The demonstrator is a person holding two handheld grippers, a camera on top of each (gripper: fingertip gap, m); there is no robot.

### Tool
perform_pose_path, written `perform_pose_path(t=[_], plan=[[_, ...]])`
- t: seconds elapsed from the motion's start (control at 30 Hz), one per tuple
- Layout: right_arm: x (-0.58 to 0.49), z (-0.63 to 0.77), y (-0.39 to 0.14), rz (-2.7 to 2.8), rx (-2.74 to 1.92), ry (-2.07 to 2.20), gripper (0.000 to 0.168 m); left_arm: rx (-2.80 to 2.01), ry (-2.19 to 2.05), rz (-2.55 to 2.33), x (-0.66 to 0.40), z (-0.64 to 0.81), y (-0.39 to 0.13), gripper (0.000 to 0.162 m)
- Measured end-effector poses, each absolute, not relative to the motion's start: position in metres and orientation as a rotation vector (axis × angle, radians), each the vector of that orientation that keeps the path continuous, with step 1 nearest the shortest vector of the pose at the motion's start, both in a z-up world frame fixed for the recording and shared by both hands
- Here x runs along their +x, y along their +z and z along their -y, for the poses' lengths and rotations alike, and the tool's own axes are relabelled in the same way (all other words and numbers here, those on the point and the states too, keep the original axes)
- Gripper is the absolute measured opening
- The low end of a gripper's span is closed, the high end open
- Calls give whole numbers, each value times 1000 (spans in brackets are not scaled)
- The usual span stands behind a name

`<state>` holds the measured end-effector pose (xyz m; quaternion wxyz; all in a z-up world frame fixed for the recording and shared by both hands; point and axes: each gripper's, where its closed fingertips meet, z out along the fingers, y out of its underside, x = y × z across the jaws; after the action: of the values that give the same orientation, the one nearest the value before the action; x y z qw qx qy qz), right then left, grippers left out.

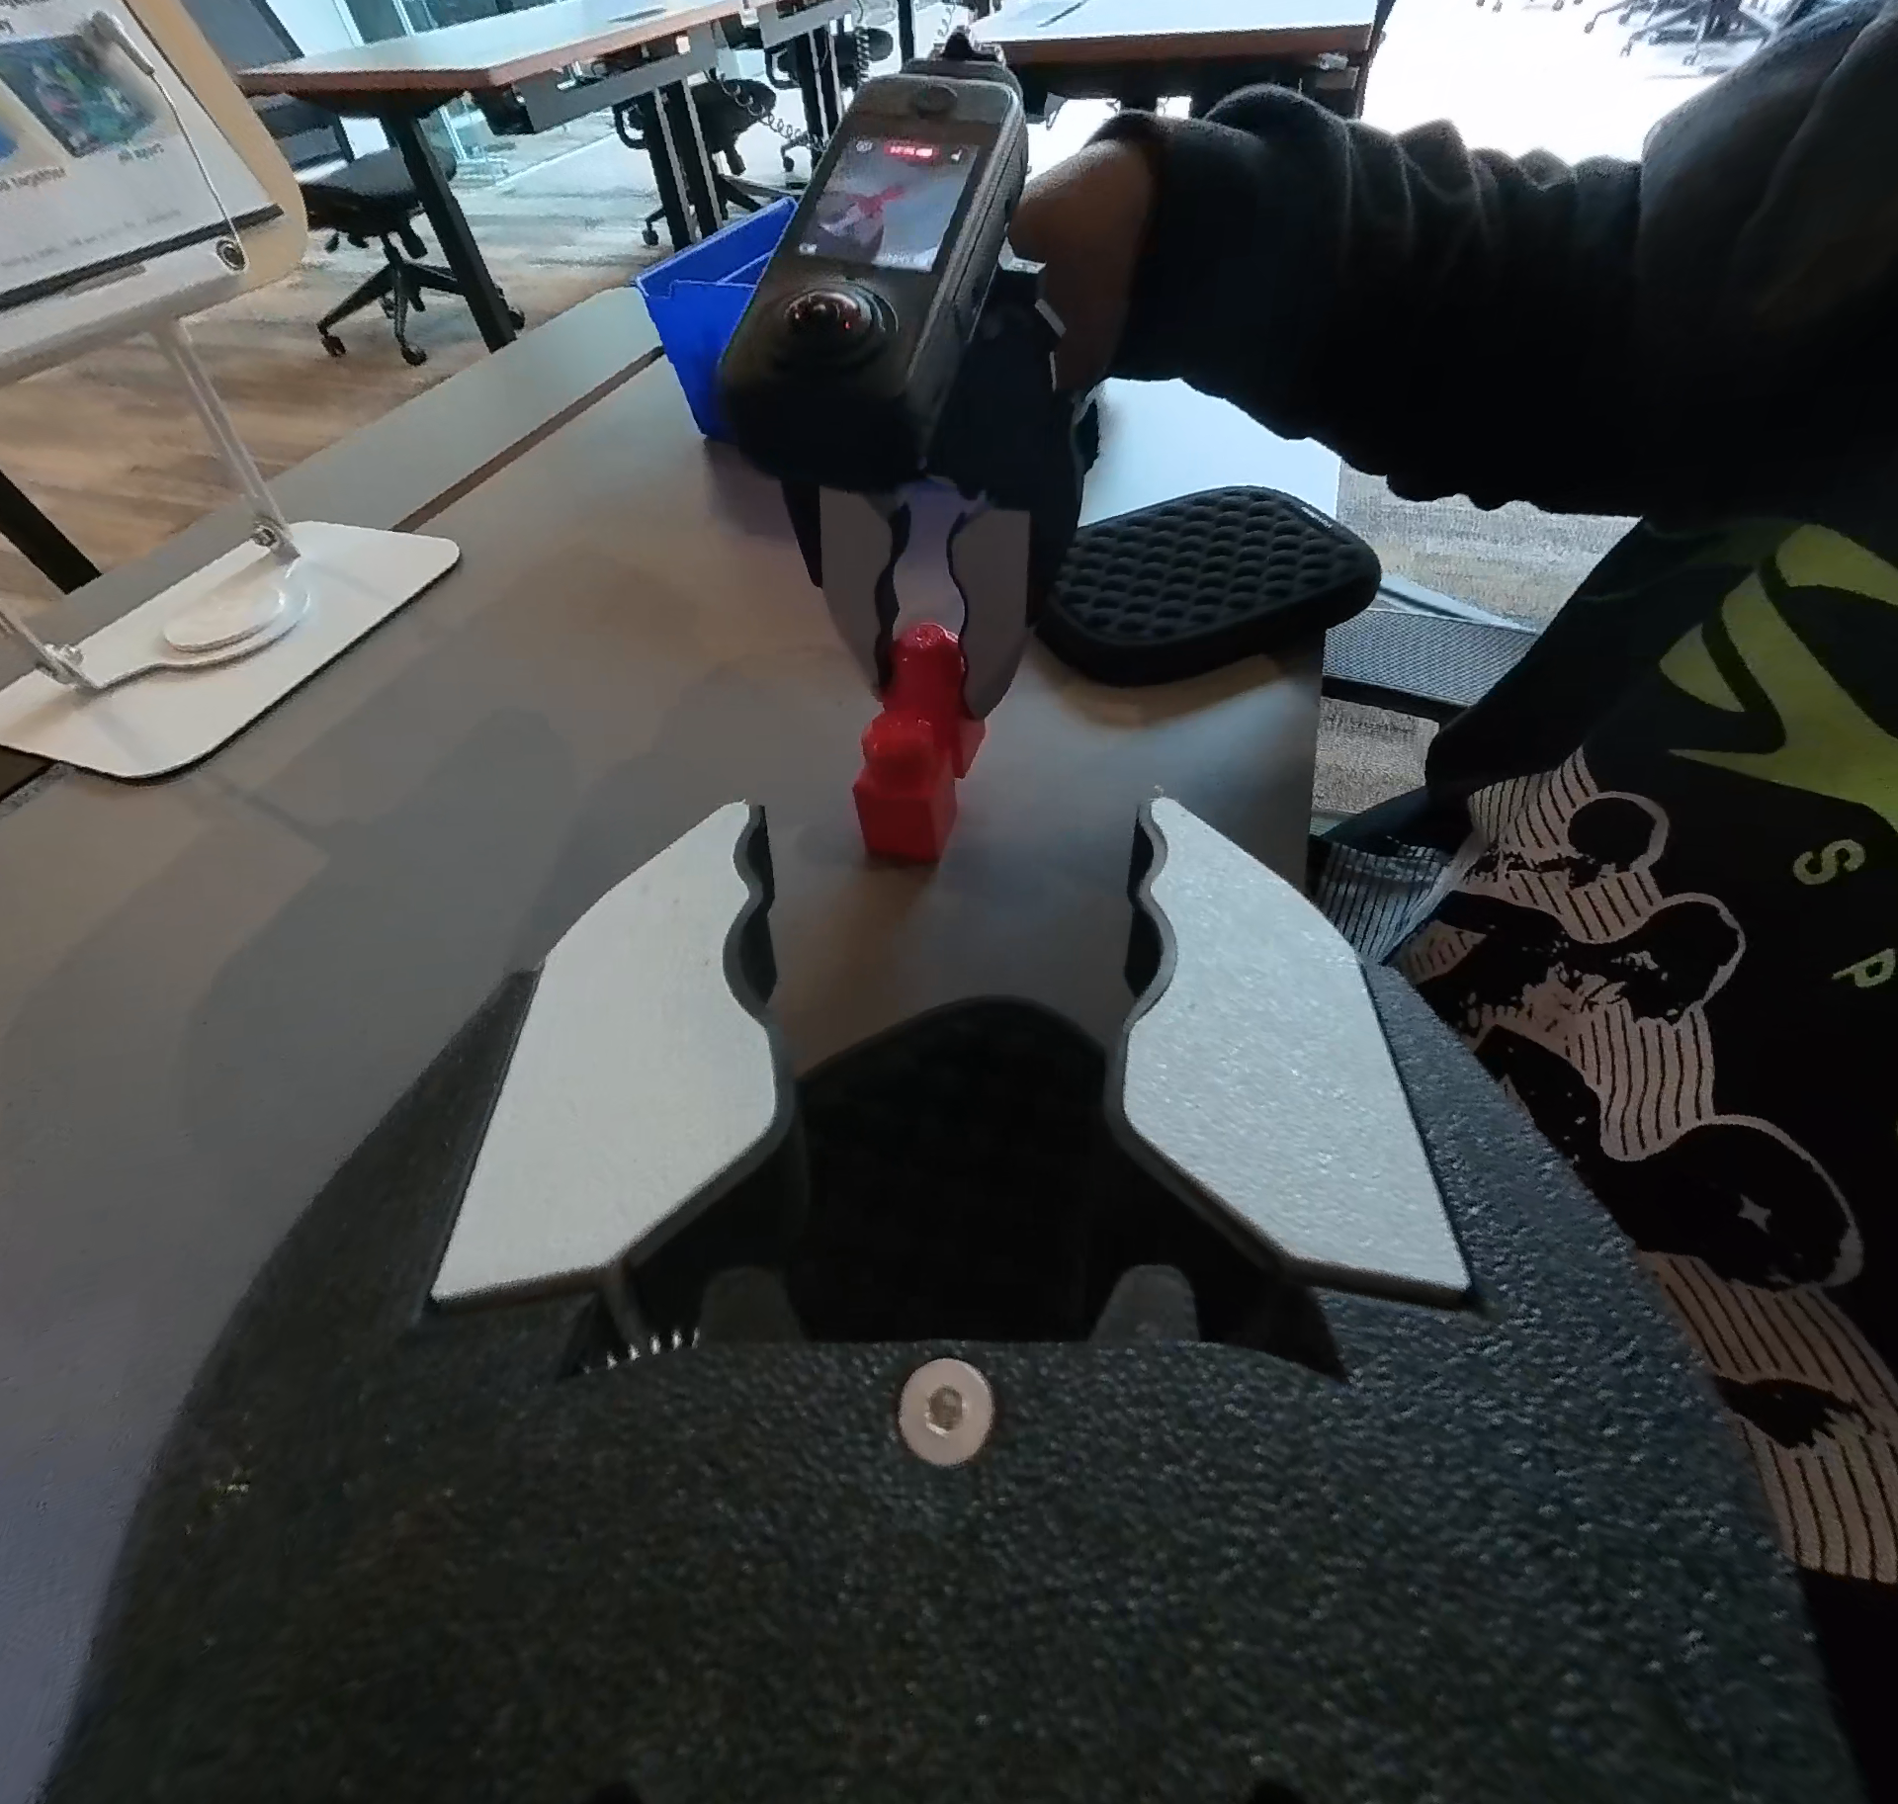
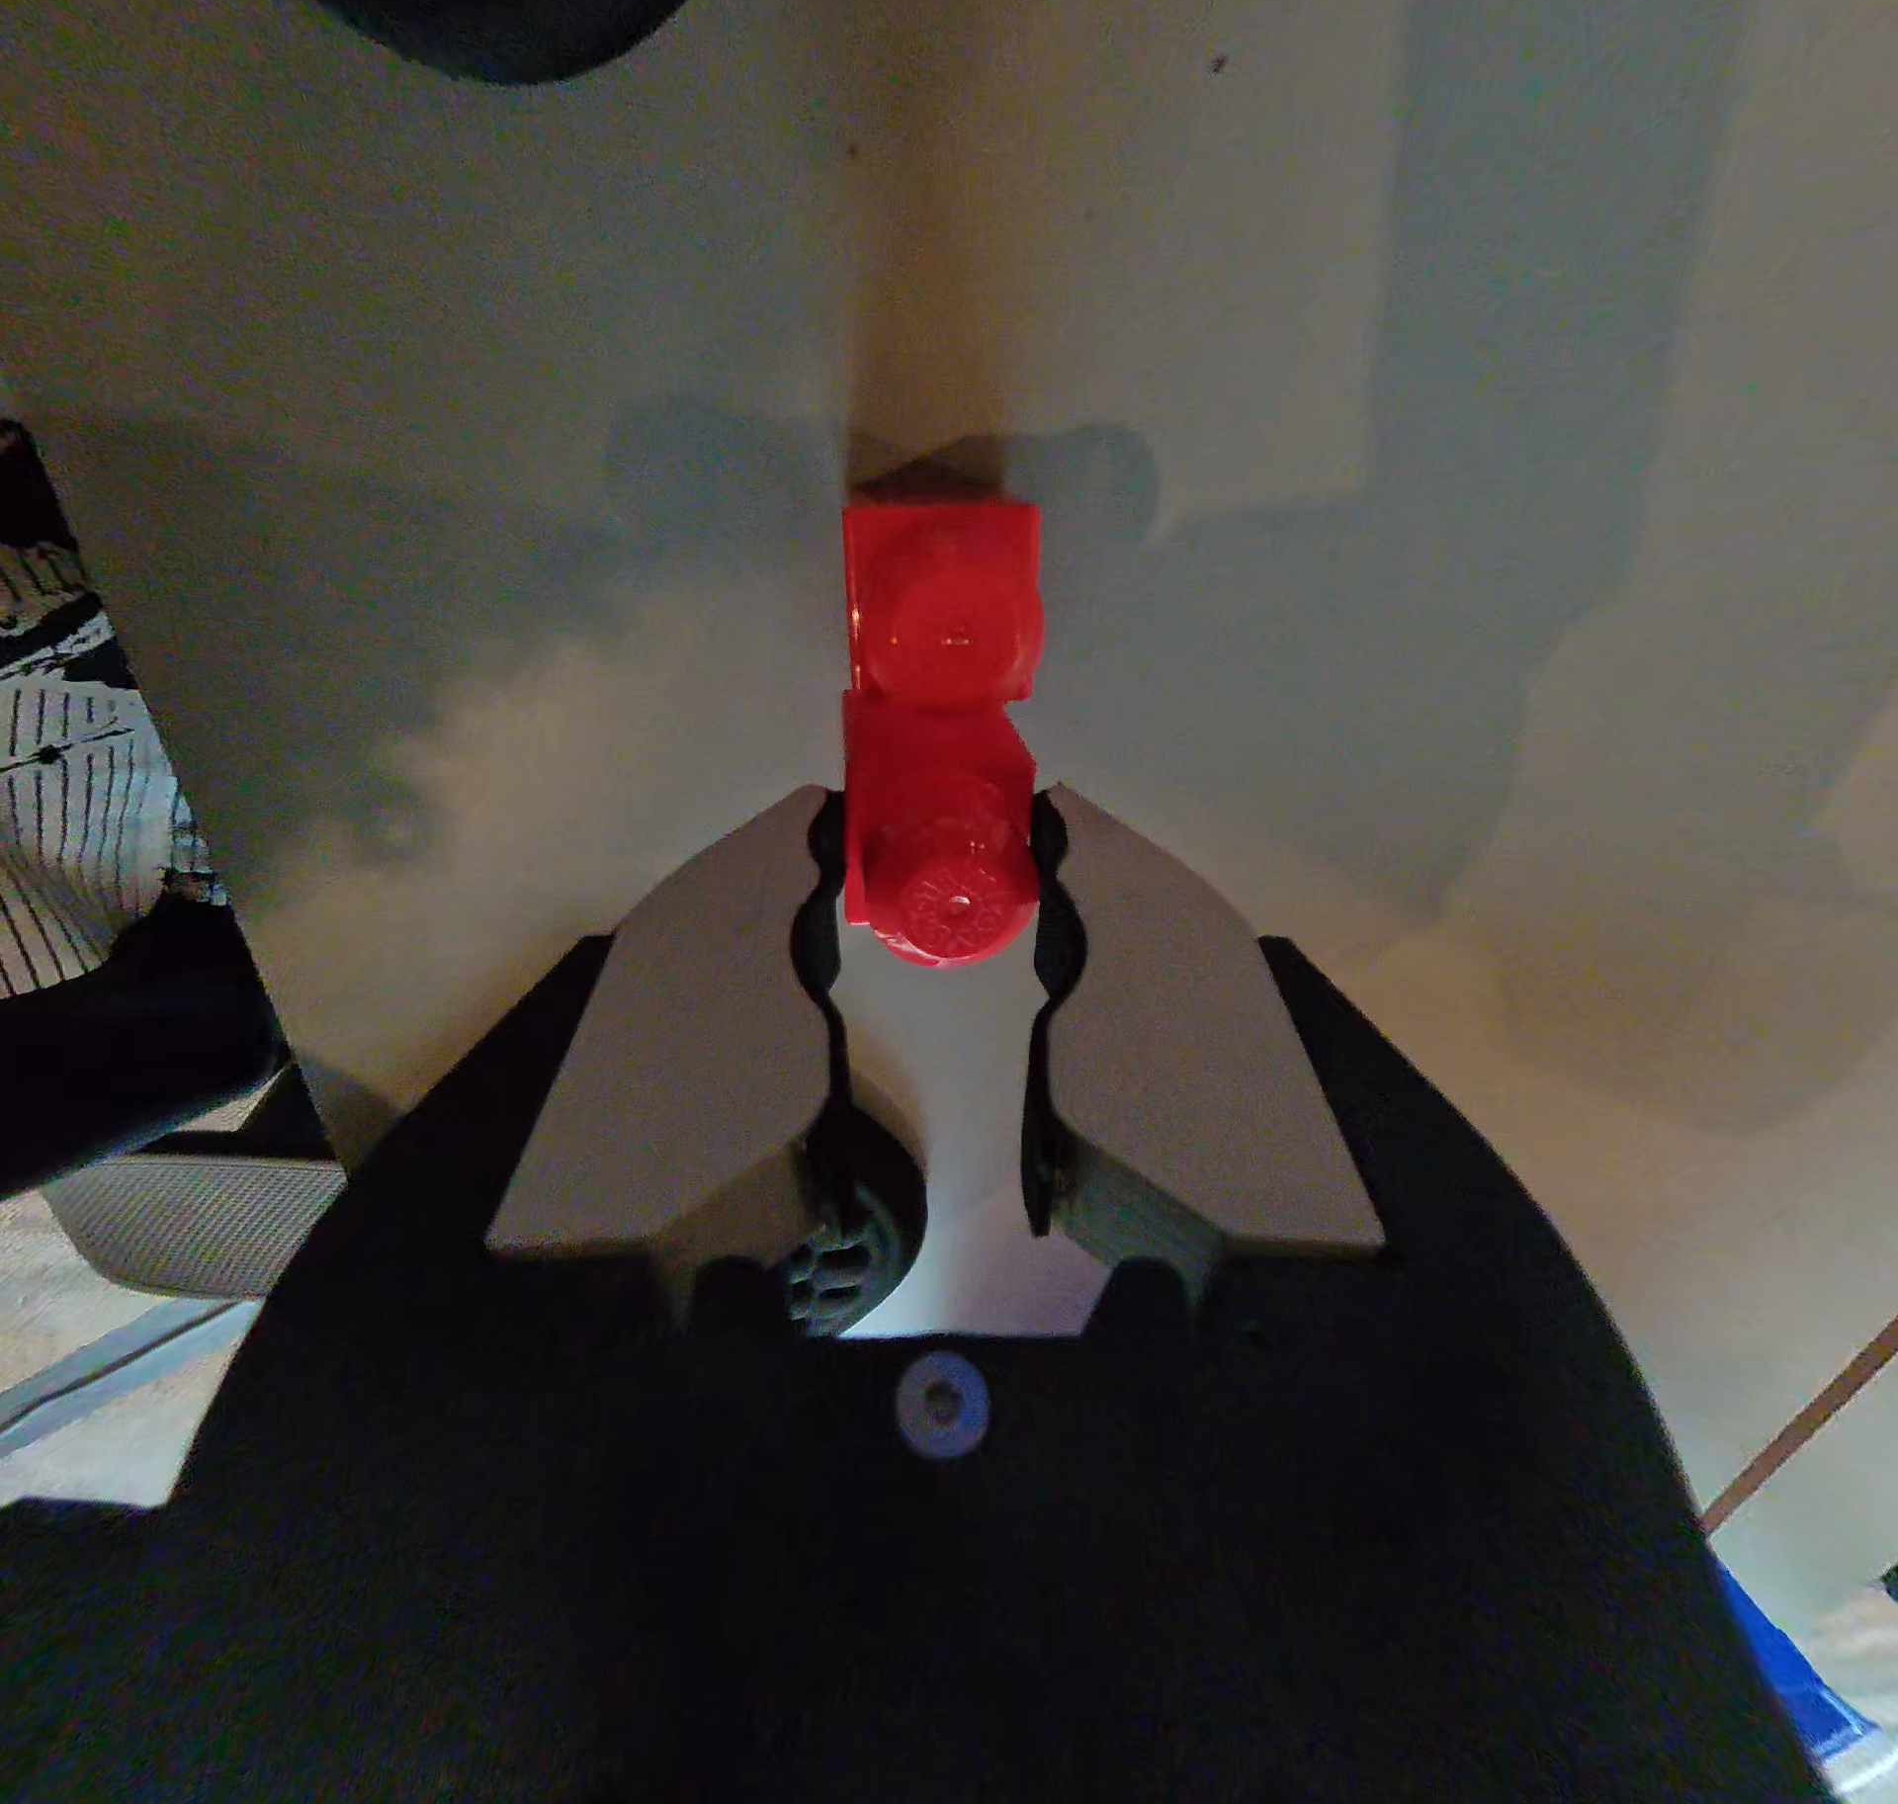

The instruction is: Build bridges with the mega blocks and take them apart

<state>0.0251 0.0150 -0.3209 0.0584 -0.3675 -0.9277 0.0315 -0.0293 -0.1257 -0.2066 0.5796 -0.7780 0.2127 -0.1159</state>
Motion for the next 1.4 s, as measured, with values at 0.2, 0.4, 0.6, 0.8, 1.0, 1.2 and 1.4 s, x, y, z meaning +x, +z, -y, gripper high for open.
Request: perform_pose_path(t=[0.2,0.4,0.6,0.8,1.0,1.2,1.4], plan=[[23,-12,-325,2828,-1121,89,34,-1828,-262,-493,-32,127,-213,68],[22,-11,-330,2851,-1122,82,34,-1833,-258,-499,-32,130,-215,68],[21,-9,-332,2863,-1125,105,34,-1846,-254,-504,-34,131,-218,68],[20,-10,-332,2859,-1116,103,34,-1848,-256,-510,-33,131,-219,67],[20,-10,-332,2853,-1123,105,34,-1852,-257,-514,-33,131,-221,67],[20,-10,-332,2854,-1120,103,35,-1854,-255,-518,-32,131,-221,67],[19,-10,-331,2850,-1124,102,38,-1860,-251,-527,-31,133,-223,66]])
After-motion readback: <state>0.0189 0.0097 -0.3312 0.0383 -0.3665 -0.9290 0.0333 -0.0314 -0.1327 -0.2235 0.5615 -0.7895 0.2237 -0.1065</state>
